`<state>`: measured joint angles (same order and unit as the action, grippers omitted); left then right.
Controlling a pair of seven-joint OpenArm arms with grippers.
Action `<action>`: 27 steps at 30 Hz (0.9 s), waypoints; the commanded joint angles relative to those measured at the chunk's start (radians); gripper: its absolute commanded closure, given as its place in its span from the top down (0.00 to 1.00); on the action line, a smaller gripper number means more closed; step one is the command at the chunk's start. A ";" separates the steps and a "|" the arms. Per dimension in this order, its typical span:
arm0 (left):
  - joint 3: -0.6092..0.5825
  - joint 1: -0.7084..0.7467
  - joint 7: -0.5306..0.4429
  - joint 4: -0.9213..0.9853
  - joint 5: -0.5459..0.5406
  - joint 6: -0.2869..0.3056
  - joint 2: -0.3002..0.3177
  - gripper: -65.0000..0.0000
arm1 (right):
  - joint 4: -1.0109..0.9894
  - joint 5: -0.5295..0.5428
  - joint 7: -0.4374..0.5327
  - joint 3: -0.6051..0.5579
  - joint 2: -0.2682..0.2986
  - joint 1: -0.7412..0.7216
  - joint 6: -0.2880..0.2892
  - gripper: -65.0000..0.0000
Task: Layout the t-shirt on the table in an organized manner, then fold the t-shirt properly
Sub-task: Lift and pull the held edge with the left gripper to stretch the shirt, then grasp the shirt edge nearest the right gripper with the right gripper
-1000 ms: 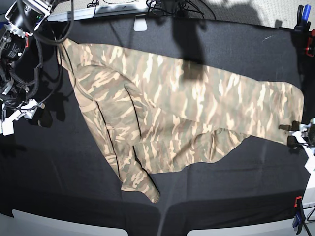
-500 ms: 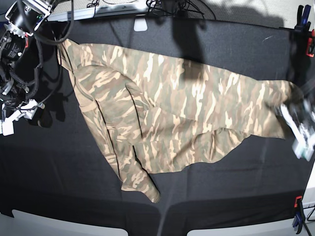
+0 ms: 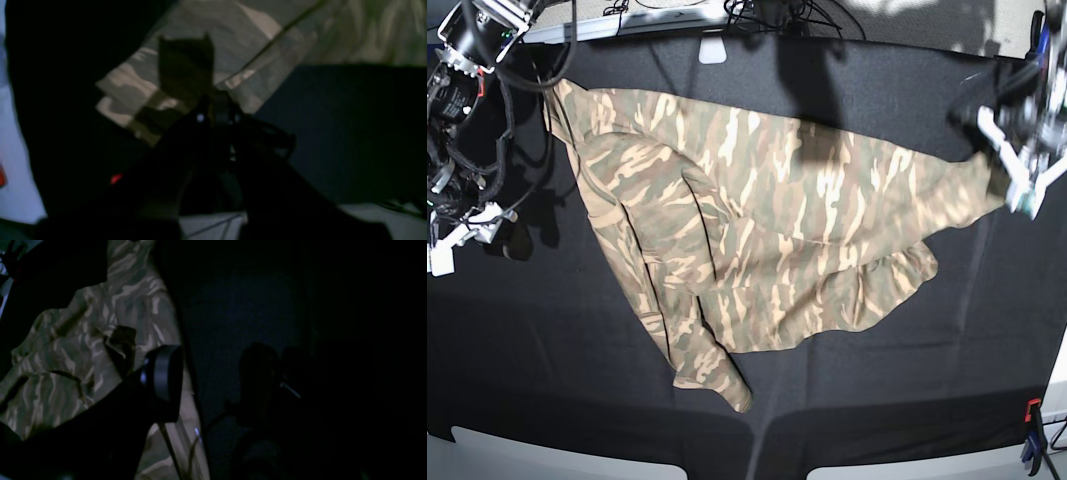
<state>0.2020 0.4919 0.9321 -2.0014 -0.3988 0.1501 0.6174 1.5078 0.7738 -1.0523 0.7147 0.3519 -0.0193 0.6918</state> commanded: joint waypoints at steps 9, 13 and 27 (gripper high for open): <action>0.041 0.273 0.024 -0.090 0.006 -0.004 0.014 0.00 | 0.018 0.022 0.027 0.004 0.022 -0.016 0.006 0.47; 0.041 0.363 0.025 -0.093 0.049 0.011 0.014 0.00 | 0.018 0.022 0.027 0.004 0.022 -0.016 0.006 0.47; 0.041 0.486 0.047 -0.095 0.216 0.010 0.014 0.00 | 0.018 0.041 0.041 0.004 0.022 -0.016 0.006 0.47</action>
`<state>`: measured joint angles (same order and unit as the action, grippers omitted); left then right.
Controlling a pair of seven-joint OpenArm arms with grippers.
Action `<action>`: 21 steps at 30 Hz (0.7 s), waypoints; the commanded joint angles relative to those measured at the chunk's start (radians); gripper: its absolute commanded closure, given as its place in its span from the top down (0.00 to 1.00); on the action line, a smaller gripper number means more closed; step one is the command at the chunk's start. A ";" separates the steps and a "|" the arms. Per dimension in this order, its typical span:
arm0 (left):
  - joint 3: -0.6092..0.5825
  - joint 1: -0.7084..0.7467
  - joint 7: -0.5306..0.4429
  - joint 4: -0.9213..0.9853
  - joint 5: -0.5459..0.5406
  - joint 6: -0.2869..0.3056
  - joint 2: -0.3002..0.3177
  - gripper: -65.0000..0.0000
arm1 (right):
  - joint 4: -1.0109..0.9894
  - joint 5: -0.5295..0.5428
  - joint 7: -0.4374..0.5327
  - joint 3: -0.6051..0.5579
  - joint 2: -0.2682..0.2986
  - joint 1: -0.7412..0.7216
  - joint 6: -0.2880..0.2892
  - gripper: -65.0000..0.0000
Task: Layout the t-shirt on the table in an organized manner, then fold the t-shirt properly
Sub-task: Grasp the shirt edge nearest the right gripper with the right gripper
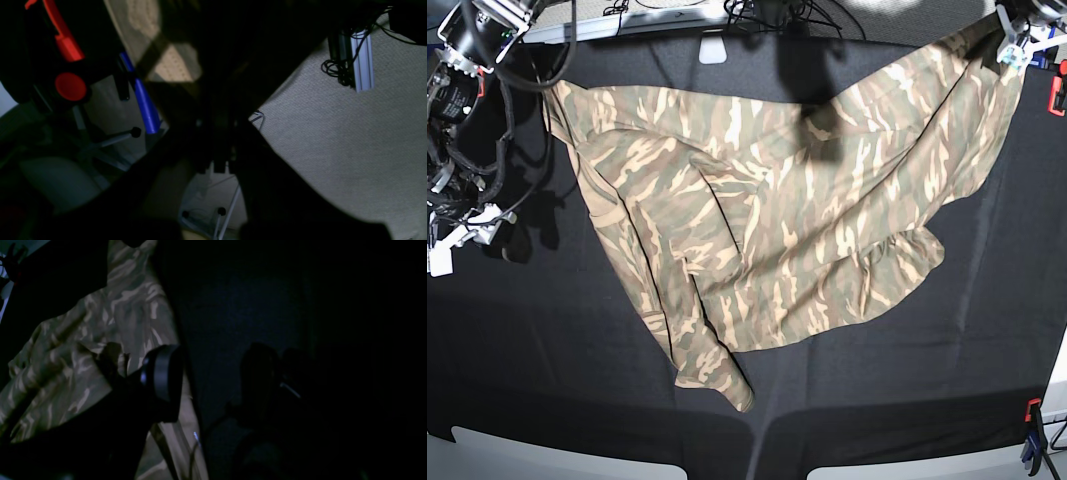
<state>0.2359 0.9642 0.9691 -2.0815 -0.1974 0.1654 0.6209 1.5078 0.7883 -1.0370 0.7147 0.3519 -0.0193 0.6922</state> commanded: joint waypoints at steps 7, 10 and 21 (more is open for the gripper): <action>0.007 0.013 0.011 -0.015 0.014 -0.005 0.011 0.00 | 0.018 0.217 -0.070 -0.033 0.022 -0.017 0.006 0.47; 0.007 0.013 0.010 -0.015 0.014 -0.005 0.011 0.00 | 0.018 0.205 -0.079 -0.146 0.022 -0.016 0.006 0.47; 0.007 0.013 0.011 -0.015 0.014 -0.006 0.011 0.00 | 0.018 -0.144 0.166 -0.657 0.022 -0.082 0.006 0.45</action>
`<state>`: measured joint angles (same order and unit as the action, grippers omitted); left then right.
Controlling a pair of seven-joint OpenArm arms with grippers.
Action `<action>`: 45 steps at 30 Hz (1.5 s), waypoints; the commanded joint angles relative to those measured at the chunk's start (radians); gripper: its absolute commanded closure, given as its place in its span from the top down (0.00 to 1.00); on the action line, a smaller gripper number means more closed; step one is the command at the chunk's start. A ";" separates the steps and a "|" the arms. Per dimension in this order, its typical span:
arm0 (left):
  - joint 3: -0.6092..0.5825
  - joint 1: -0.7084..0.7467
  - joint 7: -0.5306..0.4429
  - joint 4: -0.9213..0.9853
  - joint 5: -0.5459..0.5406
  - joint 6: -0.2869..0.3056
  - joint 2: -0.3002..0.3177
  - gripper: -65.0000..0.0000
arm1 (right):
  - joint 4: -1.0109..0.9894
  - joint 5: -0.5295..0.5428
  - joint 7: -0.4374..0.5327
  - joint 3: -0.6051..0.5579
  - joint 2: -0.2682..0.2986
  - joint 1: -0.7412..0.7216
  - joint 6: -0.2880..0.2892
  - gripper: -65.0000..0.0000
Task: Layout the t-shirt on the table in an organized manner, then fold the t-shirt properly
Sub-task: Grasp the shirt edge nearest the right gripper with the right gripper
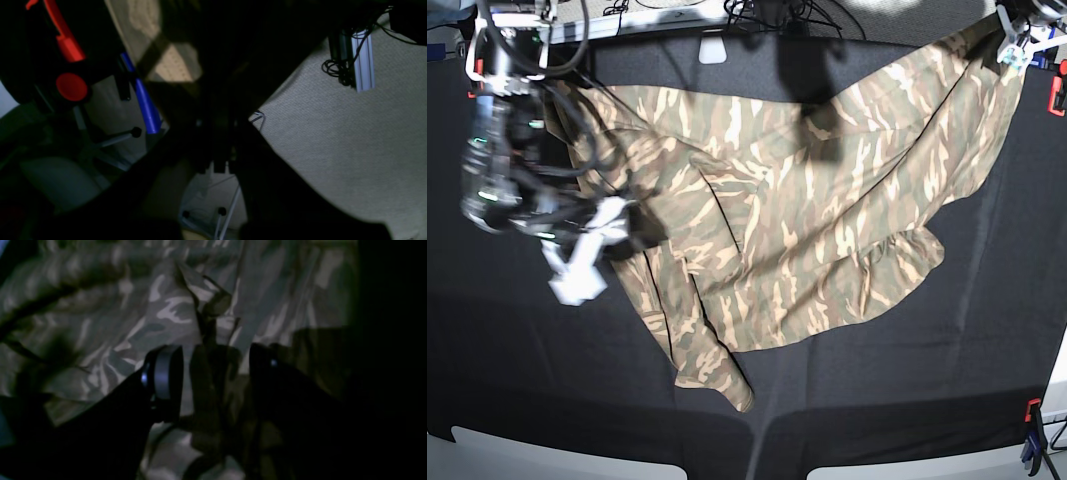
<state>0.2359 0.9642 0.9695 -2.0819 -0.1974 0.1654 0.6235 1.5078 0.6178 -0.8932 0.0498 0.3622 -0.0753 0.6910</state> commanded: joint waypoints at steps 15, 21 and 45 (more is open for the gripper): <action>0.007 0.011 0.010 -0.015 0.014 -0.006 0.008 0.00 | 0.018 -0.274 0.061 -0.222 -0.084 -0.092 0.007 0.44; 0.007 0.011 0.011 -0.015 0.014 -0.006 0.008 0.00 | 0.018 -0.278 0.069 -0.166 -0.102 -0.111 -0.045 0.44; 0.007 0.011 0.025 -0.015 0.014 -0.006 0.008 0.00 | 0.018 -0.225 -0.198 -0.069 -0.204 -0.110 -0.034 0.43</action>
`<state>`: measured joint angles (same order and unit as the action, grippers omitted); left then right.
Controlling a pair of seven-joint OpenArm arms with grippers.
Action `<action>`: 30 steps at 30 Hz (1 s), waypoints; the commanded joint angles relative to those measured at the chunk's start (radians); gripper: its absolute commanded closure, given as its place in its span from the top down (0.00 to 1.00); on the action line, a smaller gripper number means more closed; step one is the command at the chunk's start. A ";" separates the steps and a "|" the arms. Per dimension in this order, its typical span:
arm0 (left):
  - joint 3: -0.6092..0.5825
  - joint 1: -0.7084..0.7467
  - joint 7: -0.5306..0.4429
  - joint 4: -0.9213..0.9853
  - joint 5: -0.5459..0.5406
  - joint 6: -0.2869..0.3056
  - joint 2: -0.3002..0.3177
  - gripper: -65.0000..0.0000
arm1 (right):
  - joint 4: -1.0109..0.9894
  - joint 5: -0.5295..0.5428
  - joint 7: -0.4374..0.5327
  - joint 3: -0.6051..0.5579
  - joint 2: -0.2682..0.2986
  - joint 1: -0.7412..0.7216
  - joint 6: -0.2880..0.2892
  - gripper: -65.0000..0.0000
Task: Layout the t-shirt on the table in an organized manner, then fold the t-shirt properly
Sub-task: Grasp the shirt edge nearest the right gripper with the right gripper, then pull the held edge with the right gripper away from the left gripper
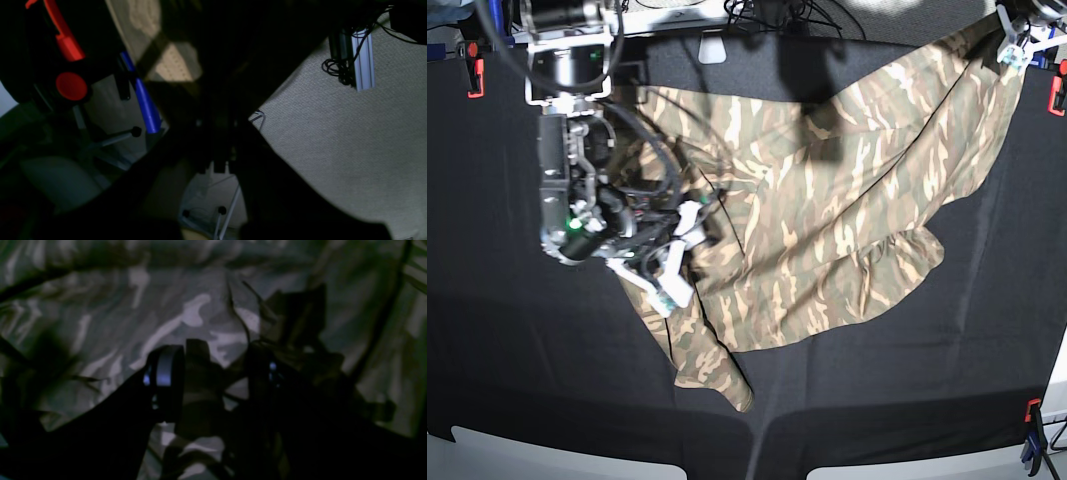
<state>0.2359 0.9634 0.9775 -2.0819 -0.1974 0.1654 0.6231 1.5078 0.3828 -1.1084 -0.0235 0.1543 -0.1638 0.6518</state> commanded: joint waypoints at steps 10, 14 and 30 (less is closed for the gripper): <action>0.007 0.012 0.024 -0.015 0.014 -0.006 0.009 0.00 | 0.024 0.023 -0.018 0.004 -0.011 -0.023 -0.003 0.00; 0.007 0.012 0.025 -0.015 0.014 -0.006 0.009 0.00 | 0.101 0.082 -0.020 0.004 -0.011 0.003 0.022 0.00; 0.007 0.012 0.034 -0.015 0.014 -0.005 0.009 0.00 | 0.693 0.089 -0.020 0.006 0.019 0.473 0.022 0.00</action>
<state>0.2359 0.9619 0.9993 -2.0819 -0.1967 0.1654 0.6220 2.1826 0.4557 -1.1465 -0.0200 0.1703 0.3161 0.6697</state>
